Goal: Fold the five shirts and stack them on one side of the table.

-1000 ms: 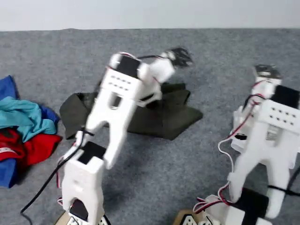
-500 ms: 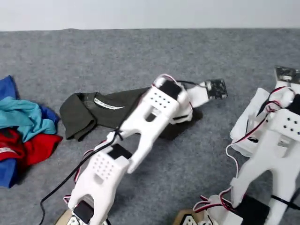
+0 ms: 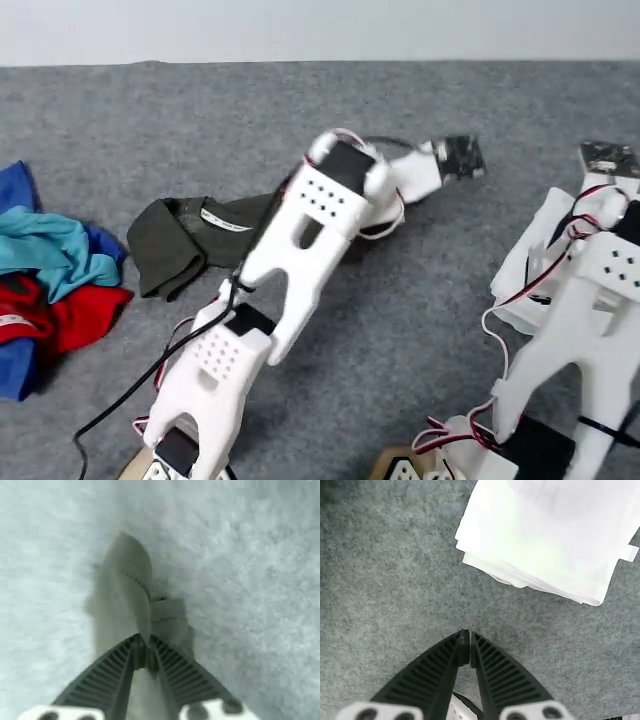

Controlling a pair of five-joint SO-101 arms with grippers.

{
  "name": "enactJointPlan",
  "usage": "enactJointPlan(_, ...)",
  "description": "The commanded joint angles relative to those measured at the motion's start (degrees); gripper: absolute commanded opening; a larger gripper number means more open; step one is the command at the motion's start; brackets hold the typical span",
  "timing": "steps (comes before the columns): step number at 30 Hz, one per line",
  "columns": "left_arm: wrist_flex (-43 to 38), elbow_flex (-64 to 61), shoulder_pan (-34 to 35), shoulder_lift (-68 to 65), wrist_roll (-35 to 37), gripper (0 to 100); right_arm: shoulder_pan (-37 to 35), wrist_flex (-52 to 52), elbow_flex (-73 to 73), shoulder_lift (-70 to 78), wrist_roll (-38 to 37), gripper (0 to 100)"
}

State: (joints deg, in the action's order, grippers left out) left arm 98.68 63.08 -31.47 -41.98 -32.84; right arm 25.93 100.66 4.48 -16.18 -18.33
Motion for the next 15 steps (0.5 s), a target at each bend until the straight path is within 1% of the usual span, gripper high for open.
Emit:
enactJointPlan(1,1.93,5.05,2.73,8.79,4.48,0,-0.31,2.15,-2.73,-2.33,-1.05,0.9)
enactJointPlan(4,1.93,3.03,5.45,15.12,4.92,0,-1.98,2.15,-2.90,-2.33,-1.58,0.9)
enactJointPlan(7,1.93,-2.86,9.67,23.47,4.92,0,-4.62,2.15,-2.90,-2.33,-1.58,0.9)
enactJointPlan(12,1.93,-22.02,18.99,39.91,4.57,0,-11.38,2.15,-2.90,-2.33,-1.58,0.9)
enactJointPlan(15,1.93,-35.12,25.23,50.46,1.85,0,-16.75,2.15,-2.90,-2.33,-1.58,0.9)
